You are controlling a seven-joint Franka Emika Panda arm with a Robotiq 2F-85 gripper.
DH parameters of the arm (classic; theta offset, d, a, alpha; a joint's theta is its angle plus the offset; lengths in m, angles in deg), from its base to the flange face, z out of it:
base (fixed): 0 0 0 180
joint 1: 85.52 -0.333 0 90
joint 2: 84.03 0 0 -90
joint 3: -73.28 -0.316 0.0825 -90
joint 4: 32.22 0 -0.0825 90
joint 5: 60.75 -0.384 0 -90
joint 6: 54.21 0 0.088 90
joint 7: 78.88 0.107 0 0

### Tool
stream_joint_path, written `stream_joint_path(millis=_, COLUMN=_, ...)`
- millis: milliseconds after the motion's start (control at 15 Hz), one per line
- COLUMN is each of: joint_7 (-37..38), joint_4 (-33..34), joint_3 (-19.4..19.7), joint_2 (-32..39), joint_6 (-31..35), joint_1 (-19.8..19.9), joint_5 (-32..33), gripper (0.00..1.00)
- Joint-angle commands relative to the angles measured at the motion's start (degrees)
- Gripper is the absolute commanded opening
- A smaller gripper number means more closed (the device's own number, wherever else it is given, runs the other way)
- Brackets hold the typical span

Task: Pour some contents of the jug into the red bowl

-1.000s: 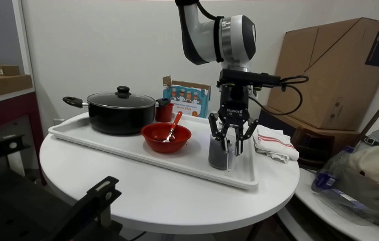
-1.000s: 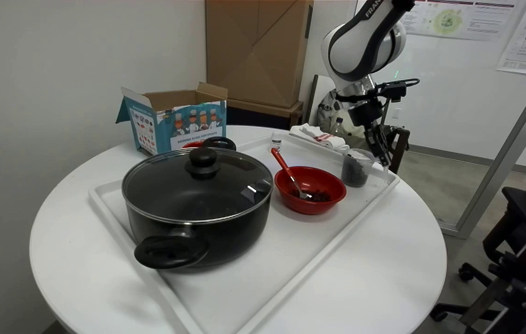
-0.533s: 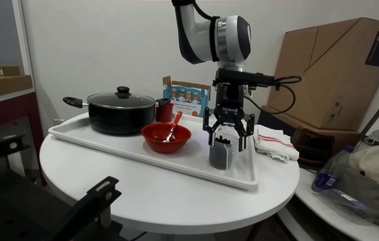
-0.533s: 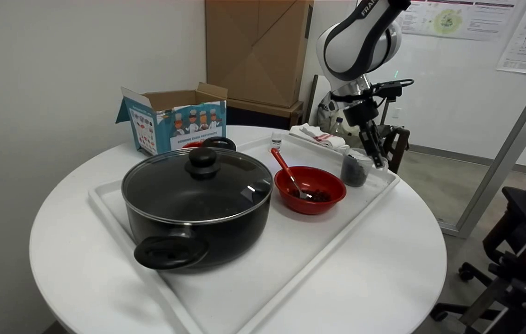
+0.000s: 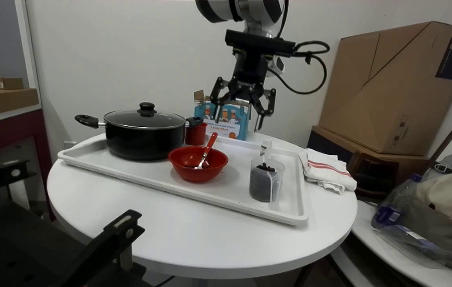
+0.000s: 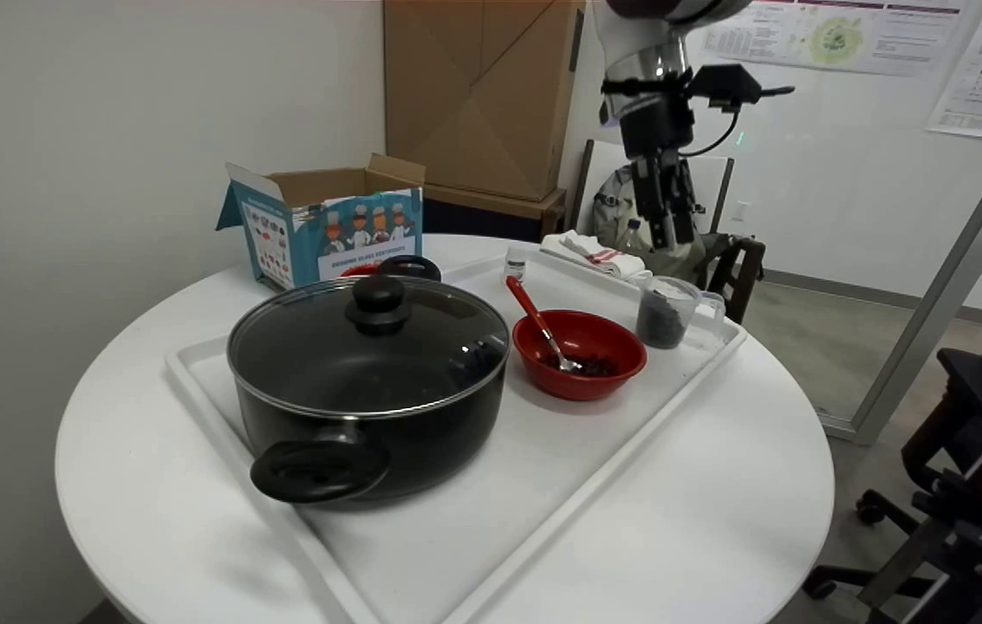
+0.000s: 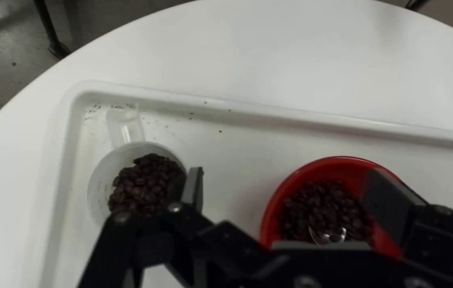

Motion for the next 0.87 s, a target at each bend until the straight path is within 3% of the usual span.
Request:
stream_joint_path(millis=0, joint_7=6.6, joint_4=-11.3, joint_3=0.0, joint_2=-11.9, joint_6=6.1, joint_1=-1.7, joint_5=-5.9, gripper=1.00)
stream_joint_path(millis=400, joint_7=17.2, joint_4=-27.0, joint_3=0.2, joint_2=-29.4, joint_6=11.9, joint_1=-8.5, joint_5=-0.2, gripper=1.00)
stream_joint_path(millis=600, joint_7=23.6, joint_4=-36.2, joint_3=-1.3, joint_2=-37.7, joint_6=19.9, joint_1=-11.6, joint_5=4.5, gripper=1.00)
stream_joint_path(millis=667, joint_7=19.7, joint_4=-28.0, joint_3=-0.4, joint_2=-30.4, joint_6=14.5, joint_1=-10.4, joint_5=1.9, gripper=1.00)
stream_joint_path(millis=800, joint_7=22.3, joint_4=-32.9, joint_3=-1.4, joint_2=-34.8, joint_6=17.5, joint_1=-11.7, joint_5=3.2, gripper=1.00)
